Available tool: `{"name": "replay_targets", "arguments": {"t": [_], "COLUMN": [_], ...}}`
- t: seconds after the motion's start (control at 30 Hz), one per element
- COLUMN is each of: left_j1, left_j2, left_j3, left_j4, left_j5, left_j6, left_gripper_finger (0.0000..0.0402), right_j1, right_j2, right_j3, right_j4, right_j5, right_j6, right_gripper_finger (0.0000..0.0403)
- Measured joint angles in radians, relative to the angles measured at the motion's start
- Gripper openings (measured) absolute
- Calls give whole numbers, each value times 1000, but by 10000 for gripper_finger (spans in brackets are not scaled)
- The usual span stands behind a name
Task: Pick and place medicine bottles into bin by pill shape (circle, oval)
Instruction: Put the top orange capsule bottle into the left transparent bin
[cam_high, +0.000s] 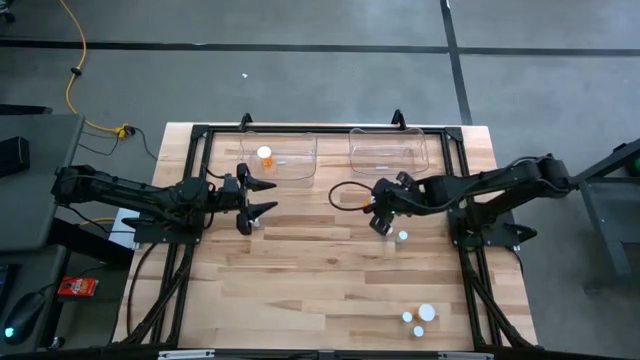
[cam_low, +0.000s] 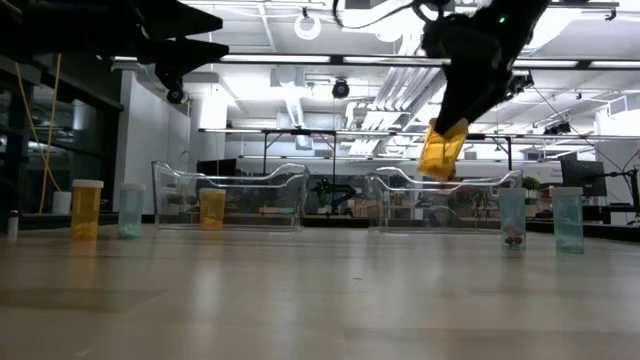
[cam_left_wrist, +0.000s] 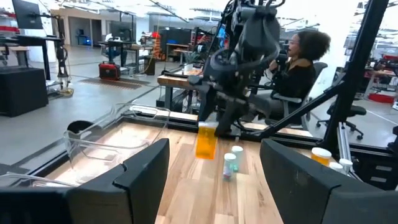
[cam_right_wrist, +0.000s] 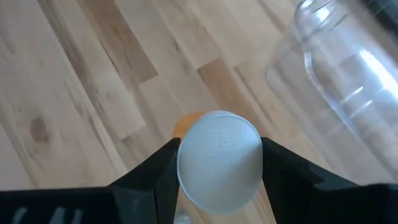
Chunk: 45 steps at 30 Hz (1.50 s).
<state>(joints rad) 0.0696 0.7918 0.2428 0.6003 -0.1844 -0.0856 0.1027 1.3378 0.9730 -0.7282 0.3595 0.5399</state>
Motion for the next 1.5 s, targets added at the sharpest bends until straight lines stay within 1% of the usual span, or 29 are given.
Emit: {"name": "replay_targets", "arguments": {"t": [0.13,0.27,0.43,0.57,0.73,1.1,1.5], "left_j1": [0,0,0,0,0,0,0], "left_j2": [0,0,0,0,0,0,0], "left_j3": [0,0,0,0,0,0,0], "left_j4": [0,0,-1,-4,-6,-6,-6], "left_j5": [0,0,0,0,-1,-1,-1], "left_j6": [0,0,0,0,0,0,0], "left_gripper_finger": [239,239,239,239,239,239,239], "right_j1": [-5,-5,-5,-5,-5,-5,-5], "right_j2": [108,235,359,422,444,444,444], "right_j3": [21,83,183,233,240,240,240], "right_j4": [33,27,-47,-91,-96,-95,-94], "right_j5": [-52,-80,-87,-87,-87,-87,-109], "right_j6": [-30,-72,-94,-93,-93,-93,-93], "right_gripper_finger": [171,171,171,171,173,208,225]}}
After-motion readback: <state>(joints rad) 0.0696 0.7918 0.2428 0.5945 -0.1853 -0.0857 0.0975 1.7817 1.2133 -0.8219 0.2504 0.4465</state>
